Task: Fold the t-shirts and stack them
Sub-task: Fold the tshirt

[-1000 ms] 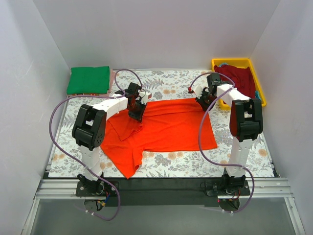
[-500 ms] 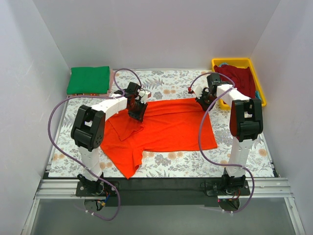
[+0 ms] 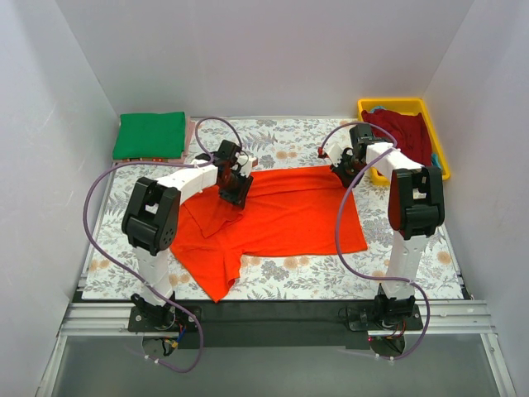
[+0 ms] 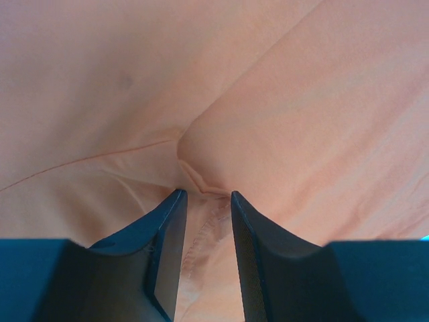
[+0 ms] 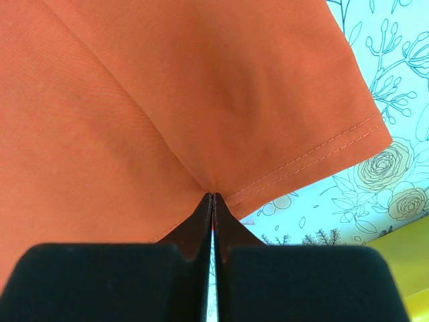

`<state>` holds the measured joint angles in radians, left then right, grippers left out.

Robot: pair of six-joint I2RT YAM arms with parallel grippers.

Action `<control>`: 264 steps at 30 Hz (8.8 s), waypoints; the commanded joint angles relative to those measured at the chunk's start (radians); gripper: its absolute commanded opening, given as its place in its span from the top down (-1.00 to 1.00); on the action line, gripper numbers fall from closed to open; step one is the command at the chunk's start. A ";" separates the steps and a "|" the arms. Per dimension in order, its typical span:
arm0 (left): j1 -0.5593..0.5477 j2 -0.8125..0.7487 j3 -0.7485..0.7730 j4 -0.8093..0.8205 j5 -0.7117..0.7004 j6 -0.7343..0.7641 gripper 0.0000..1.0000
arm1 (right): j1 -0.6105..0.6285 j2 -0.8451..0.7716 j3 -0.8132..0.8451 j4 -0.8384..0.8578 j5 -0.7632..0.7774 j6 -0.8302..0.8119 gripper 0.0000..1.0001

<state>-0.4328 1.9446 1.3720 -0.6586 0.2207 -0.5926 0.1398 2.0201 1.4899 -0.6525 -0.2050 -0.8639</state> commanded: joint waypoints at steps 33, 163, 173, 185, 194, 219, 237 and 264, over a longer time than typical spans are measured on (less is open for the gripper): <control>-0.047 -0.016 -0.007 -0.006 -0.057 -0.013 0.19 | 0.001 -0.052 0.000 0.004 -0.008 -0.011 0.97; 0.560 -0.779 -0.620 -0.309 0.333 0.843 -0.05 | 0.320 -0.777 -0.866 0.119 0.257 0.068 0.17; 0.560 -0.754 -0.577 -0.309 0.348 0.832 -0.04 | 0.282 -0.770 -0.721 -0.021 0.119 0.028 0.10; 0.560 -0.736 -0.562 -0.299 0.333 0.823 -0.11 | 0.235 -0.689 -0.830 0.051 0.134 -0.012 0.03; 0.560 -0.760 -0.610 -0.271 0.307 0.881 -0.04 | 0.195 -0.626 -0.850 0.057 0.121 -0.033 0.96; 0.474 -0.796 -0.870 -0.055 0.203 1.073 0.03 | 0.162 -0.600 -0.714 -0.032 0.096 -0.018 0.97; 0.451 -0.987 -0.763 -0.372 0.189 1.113 1.00 | 0.143 -0.836 -0.735 -0.173 0.073 -0.043 0.97; 0.532 -0.349 -0.107 -0.329 0.342 0.918 1.00 | 0.011 -0.354 -0.189 -0.220 0.065 -0.196 0.97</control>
<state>0.0948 1.5681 1.2167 -1.0176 0.5381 0.3565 0.1631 1.6310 1.2274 -0.8467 -0.1413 -0.9970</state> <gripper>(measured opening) 0.014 0.022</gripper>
